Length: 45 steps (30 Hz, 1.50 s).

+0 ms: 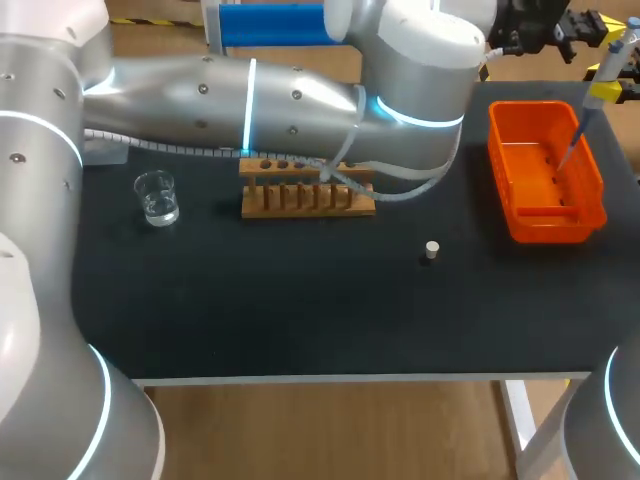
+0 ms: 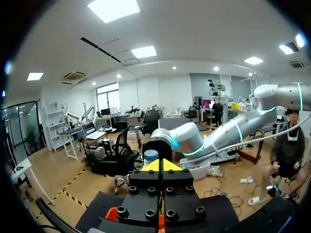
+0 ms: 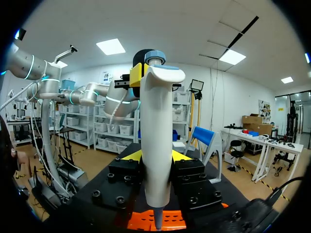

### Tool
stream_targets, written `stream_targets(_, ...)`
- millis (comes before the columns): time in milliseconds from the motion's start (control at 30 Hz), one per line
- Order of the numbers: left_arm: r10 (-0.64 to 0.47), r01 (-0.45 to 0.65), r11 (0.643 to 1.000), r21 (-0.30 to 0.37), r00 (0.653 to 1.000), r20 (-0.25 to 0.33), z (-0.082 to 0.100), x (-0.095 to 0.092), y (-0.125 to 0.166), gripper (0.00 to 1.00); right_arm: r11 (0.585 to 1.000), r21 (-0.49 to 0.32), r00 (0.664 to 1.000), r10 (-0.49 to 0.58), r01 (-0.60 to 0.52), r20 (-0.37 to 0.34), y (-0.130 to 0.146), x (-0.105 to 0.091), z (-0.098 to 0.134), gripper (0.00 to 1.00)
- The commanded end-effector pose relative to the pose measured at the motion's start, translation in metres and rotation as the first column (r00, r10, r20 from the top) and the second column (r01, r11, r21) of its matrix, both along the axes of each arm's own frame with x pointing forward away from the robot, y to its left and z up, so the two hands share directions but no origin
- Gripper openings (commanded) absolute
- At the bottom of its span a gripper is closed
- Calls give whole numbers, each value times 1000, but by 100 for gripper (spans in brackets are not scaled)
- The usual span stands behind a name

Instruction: Invert the test tube, pick up the pipette, mount the tip to pipette, aspirate from beaker and dispense into the tube, eject the tip, return the pipette, and cap with the stopper.

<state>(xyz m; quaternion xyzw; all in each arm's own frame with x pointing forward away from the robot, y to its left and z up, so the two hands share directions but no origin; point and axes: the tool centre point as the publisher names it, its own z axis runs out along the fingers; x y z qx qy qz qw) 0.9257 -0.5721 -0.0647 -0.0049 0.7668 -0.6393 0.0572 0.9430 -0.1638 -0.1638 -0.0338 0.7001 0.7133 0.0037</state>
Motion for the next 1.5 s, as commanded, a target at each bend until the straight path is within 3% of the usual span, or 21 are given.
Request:
stream_targets(33,-2,4,989,-149,1000,15,-5,1,-6,0,1000,-2,1000,0,0,0,-1,0,1,0)
stream_targets(1500,7,-13,990,-143,999,-41,-24,8,-10,0,1000,-2,1000,0,0,0,-1,0,1,0)
